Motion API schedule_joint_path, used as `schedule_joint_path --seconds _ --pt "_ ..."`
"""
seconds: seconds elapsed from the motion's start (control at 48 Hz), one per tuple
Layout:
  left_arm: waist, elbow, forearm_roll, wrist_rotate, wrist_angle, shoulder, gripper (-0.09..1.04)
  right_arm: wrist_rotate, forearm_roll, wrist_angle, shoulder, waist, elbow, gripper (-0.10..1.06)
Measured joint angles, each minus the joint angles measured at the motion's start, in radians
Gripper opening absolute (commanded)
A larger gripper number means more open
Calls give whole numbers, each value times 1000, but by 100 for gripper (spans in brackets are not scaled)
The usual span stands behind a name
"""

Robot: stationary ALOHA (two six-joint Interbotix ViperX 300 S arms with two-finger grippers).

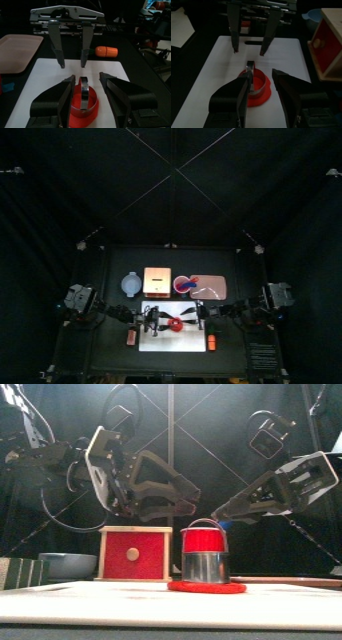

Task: Get the cutter from the drawer then cut the dough then place the extra dough in the bowl
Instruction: Cut the dough

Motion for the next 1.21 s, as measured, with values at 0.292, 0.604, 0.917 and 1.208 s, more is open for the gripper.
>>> schedule_joint_path --seconds 0.292,0.604,0.917,1.208 --pt "-3 -2 -37 0 60 35 80 11 21 -5 26 12 -11 77" --pt "-5 -20 -38 2 67 38 80 3 26 12 58 51 -3 77" --pt "-6 -21 -40 2 121 38 77 5 86 34 58 49 -12 77" --pt "-6 -23 -32 2 124 38 66 -5 95 64 44 54 -23 75"
